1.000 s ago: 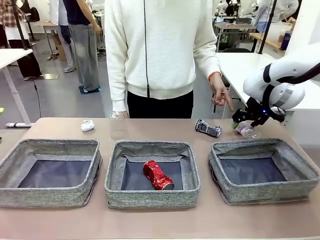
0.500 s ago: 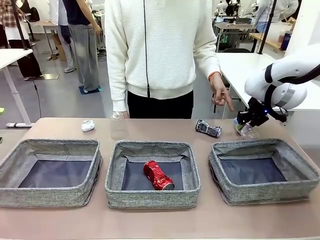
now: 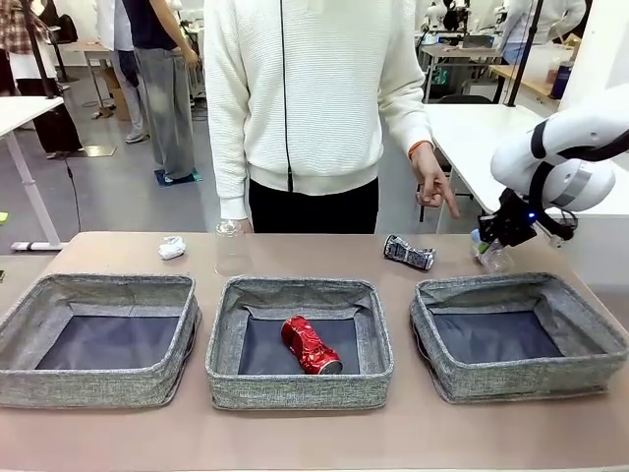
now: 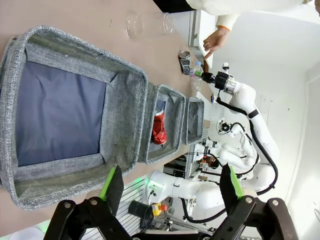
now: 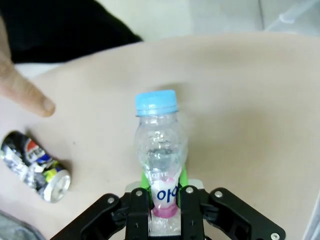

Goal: Sort the waste into the appropriate baskets.
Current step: Pick up the waste item pointed out by the person.

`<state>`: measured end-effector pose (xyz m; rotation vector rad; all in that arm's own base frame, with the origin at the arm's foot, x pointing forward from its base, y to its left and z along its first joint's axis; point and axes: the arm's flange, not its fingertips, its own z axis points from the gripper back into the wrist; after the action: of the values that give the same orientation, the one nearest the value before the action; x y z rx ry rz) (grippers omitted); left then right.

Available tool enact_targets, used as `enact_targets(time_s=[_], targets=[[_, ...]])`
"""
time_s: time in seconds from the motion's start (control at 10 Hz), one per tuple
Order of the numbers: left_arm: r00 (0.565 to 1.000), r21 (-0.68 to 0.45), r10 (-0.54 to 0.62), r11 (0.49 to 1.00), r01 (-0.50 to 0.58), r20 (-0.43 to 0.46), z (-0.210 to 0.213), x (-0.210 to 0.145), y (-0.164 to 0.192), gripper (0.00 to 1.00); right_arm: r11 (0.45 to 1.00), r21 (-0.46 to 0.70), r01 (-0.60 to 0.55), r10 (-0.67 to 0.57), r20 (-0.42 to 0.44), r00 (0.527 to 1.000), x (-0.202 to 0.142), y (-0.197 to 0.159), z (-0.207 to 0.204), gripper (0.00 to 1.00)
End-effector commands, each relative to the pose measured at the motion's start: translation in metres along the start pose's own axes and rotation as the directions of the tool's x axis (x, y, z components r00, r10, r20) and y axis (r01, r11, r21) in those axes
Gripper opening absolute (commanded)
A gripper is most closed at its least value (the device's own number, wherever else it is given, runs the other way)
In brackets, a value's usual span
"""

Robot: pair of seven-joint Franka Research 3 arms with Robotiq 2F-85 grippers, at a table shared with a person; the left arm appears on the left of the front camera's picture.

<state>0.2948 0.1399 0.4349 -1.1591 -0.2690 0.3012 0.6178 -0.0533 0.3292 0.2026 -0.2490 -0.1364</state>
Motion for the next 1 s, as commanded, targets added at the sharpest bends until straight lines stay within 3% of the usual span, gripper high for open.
enact_targets(time_s=[0.0, 0.2, 0.3, 0.4, 0.5, 0.7, 0.8, 0.9], targets=[[1.0, -0.015, -0.023, 1.0, 0.023, 0.0, 0.001, -0.003, 0.001, 1.0, 0.975, 0.007, 0.221, -0.221, 0.021, 0.975, -0.009, -0.006, 0.071, 0.0], [1.0, -0.015, -0.023, 1.0, 0.023, 0.0, 0.001, -0.003, 0.001, 1.0, 0.907, 0.135, 0.4, -0.405, 0.01, 0.914, -0.047, 0.008, 0.175, 0.0], [1.0, -0.015, -0.023, 1.0, 0.023, 0.0, 0.001, -0.003, 0.001, 1.0, 0.886, 0.224, 0.407, -0.415, -0.012, 0.91, -0.083, 0.025, 0.213, 0.0], [1.0, -0.015, -0.023, 1.0, 0.023, 0.0, 0.001, -0.003, 0.001, 1.0, 0.874, 0.246, 0.419, -0.418, -0.058, 0.907, -0.116, 0.04, 0.228, 0.0], [1.0, -0.015, -0.023, 1.0, 0.023, 0.0, 0.001, -0.003, 0.001, 1.0, 0.879, 0.292, 0.376, -0.346, -0.152, 0.926, -0.148, 0.053, 0.231, 0.0], [1.0, -0.015, -0.023, 1.0, 0.023, 0.0, 0.001, -0.003, 0.001, 1.0, 0.887, 0.353, 0.298, -0.225, -0.233, 0.946, -0.196, 0.065, 0.217, 0.0], [1.0, -0.015, -0.023, 1.0, 0.023, 0.0, 0.001, -0.003, 0.001, 1.0, 0.885, 0.283, 0.369, -0.339, -0.153, 0.928, -0.154, 0.06, 0.245, 0.0], [1.0, -0.015, -0.023, 1.0, 0.023, 0.0, 0.001, -0.003, 0.001, 1.0, 0.885, 0.283, 0.369, -0.339, -0.153, 0.928, -0.154, 0.06, 0.245, 0.0]])
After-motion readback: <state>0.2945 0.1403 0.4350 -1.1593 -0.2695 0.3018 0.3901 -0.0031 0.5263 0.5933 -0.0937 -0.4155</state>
